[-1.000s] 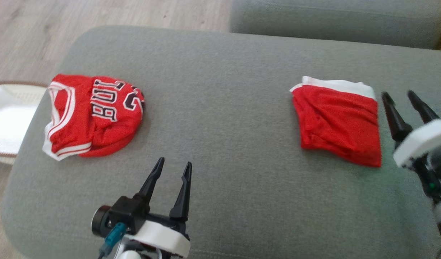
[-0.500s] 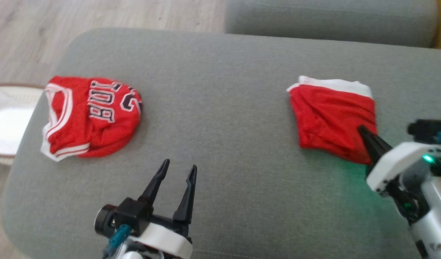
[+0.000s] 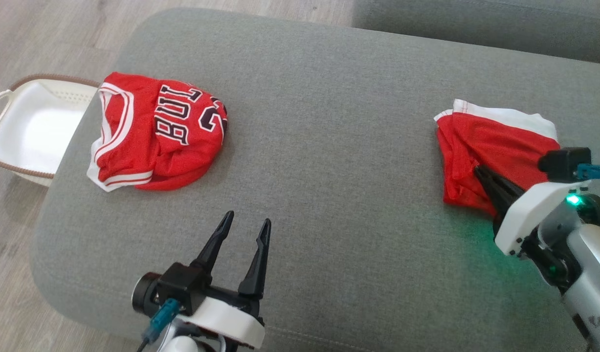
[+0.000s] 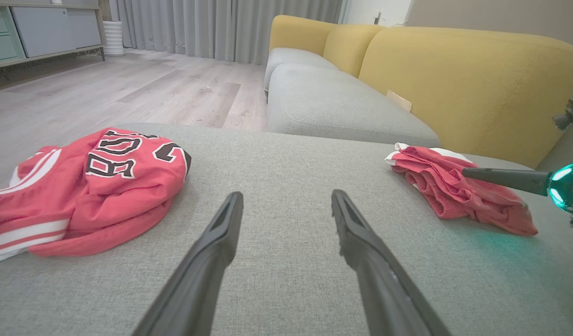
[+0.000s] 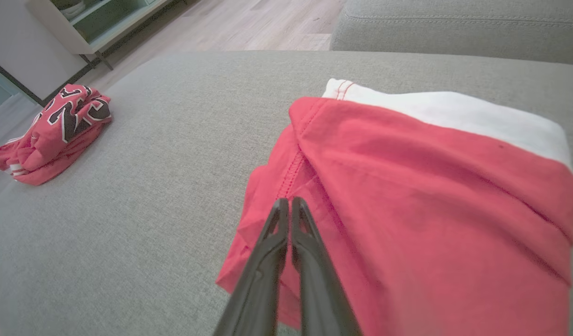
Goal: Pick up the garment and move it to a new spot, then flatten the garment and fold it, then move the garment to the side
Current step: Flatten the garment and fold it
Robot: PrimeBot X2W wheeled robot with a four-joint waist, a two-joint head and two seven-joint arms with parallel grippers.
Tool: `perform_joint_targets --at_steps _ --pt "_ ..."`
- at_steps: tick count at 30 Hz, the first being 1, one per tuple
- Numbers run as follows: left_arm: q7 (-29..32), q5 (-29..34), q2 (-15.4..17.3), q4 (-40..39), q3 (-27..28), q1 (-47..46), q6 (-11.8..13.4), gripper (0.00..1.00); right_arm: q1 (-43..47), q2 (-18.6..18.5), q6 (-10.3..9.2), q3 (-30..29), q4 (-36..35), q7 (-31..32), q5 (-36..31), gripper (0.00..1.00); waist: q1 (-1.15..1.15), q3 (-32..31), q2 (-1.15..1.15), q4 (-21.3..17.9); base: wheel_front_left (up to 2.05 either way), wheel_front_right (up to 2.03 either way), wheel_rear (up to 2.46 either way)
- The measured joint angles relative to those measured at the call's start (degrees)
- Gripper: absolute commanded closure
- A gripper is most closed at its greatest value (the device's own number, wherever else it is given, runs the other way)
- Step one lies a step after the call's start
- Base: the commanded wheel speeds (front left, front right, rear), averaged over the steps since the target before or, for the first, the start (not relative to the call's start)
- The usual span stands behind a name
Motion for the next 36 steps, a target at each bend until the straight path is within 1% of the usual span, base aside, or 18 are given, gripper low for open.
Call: perform_joint_targets --at_steps 2,3,6,15,16,17,18,21,26,30,33,34,36 --pt "0.0 0.0 0.0 0.0 0.1 0.0 0.1 0.00 0.0 -1.0 0.00 1.3 -0.4 -0.7 0.1 0.04 0.00 0.0 0.00 -0.2 0.00 0.00 0.00" --pt "0.0 0.0 0.0 0.0 0.1 0.0 0.1 0.00 0.1 -1.4 0.00 1.7 -0.3 -1.1 0.1 0.00 0.00 0.0 0.00 -0.3 0.00 0.00 0.00" --pt "0.0 0.0 0.0 0.0 0.0 0.0 0.2 0.00 0.0 -2.1 0.00 2.8 1.4 -2.0 -0.7 0.00 0.00 0.0 0.00 -0.3 0.00 0.00 0.00" --pt "0.0 -0.2 0.0 0.0 -0.1 0.0 0.4 0.00 -2.3 -2.2 0.00 7.0 5.0 -2.3 -1.2 0.00 0.00 0.4 0.00 0.9 0.00 0.00 0.00" --pt "0.0 -0.2 0.0 0.0 -0.1 0.0 0.4 0.00 -2.6 -2.2 0.00 7.2 5.5 -2.3 -1.2 0.32 0.00 0.4 0.00 1.1 0.00 0.00 0.00" --pt "0.0 -0.2 0.0 0.1 0.0 0.0 0.4 0.00 -2.8 -2.2 0.00 7.5 5.8 -2.3 -1.2 0.75 0.00 0.4 0.00 1.2 0.00 0.00 0.00" --pt "0.0 -0.3 0.0 0.1 0.0 0.0 0.4 0.00 -3.0 -2.2 0.00 7.9 6.1 -2.4 -1.2 1.00 0.00 0.3 0.00 1.4 0.00 0.00 0.00" --pt "0.0 -0.5 0.0 0.1 0.0 0.0 0.5 0.00 -3.0 -2.3 0.00 8.6 6.0 -3.6 -0.9 1.00 0.00 -0.2 0.00 1.5 0.00 0.00 0.00" --pt "0.0 -0.5 0.0 0.1 0.2 0.0 0.7 0.00 -2.9 -3.8 0.00 8.7 4.4 -5.5 -0.4 1.00 0.00 -0.9 0.00 1.3 0.00 0.00 0.00" --pt "0.0 -0.5 0.0 0.1 0.2 0.2 0.7 0.00 -2.1 -5.1 0.00 8.5 1.4 -6.4 0.6 1.00 0.00 -1.4 0.00 0.6 0.00 0.00 0.00" --pt "0.0 -0.5 0.0 0.0 0.3 0.2 0.7 0.00 -0.4 -5.4 0.00 8.4 -0.9 -6.3 1.0 1.00 0.00 -1.6 0.00 -0.1 0.00 0.00 0.00" --pt "0.0 -0.5 0.0 0.0 0.3 0.2 0.7 0.00 0.0 -5.4 0.00 8.3 -1.3 -6.1 1.0 0.92 0.00 -1.6 0.00 -0.3 0.00 0.00 0.00" --pt "0.0 -0.4 0.0 0.0 0.2 0.2 0.6 0.00 0.7 -5.4 0.00 7.7 -2.1 -5.7 1.0 0.80 0.00 -1.4 0.00 -0.7 0.00 0.00 0.00"
